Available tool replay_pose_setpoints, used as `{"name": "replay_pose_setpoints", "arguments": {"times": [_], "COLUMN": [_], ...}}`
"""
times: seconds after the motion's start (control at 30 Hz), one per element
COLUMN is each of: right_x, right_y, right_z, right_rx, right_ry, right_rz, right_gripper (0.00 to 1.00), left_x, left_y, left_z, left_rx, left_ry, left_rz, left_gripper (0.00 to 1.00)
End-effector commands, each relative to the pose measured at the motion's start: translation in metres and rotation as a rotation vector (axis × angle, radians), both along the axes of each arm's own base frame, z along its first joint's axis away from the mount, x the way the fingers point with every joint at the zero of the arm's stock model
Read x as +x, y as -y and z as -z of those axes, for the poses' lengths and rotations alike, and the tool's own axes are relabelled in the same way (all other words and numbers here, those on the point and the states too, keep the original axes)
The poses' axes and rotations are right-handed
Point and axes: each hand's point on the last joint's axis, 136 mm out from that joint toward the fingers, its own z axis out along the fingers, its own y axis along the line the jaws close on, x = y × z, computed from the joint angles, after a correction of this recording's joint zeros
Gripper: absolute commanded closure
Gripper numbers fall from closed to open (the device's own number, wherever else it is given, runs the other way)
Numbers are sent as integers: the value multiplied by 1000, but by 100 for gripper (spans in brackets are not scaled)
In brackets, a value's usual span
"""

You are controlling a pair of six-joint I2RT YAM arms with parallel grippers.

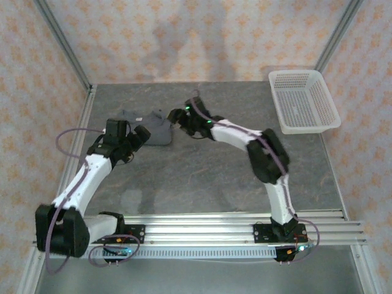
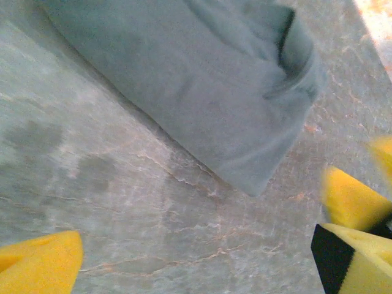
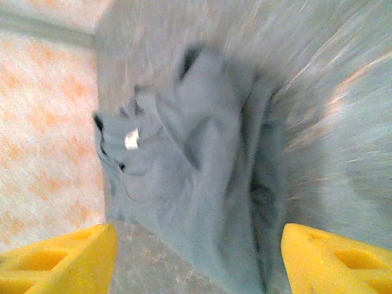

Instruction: Fold the inside-out t-shirt

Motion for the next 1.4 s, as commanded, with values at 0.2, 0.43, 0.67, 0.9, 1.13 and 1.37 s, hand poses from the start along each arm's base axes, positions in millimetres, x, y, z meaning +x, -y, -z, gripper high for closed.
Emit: {"name": "replay_pose_setpoints", "arguments": {"times": [0.2,0.43,0.67,0.9,1.13,1.37], "right_x": [-62,-78,-74,-73,-71,-70], "right_y": [156,184,184,189,194,194], "right_z": [-103,-112,-119,-113,-111,-108], "right_rx": [-98,-134,-151,-184,-203,-218], "right_ry": [200,198,205,193,188,179], "right_rz": [289,339,336,343,344,339], "right_gripper": [24,22,22,23,23,23], "left_x": [87,117,150,207,254,285], "left_y": [22,14,3,-12,-45,-83], "left_z": [36,64,86,93,87,82], "left_rx": [-244,-180,-170,-186,-118,-83], "left_ry": [38,2,6,43,51,52], "left_rz": [-179,-238,-270,-323,-357,-380], "left_gripper": [5,5,16,29,29,28]}}
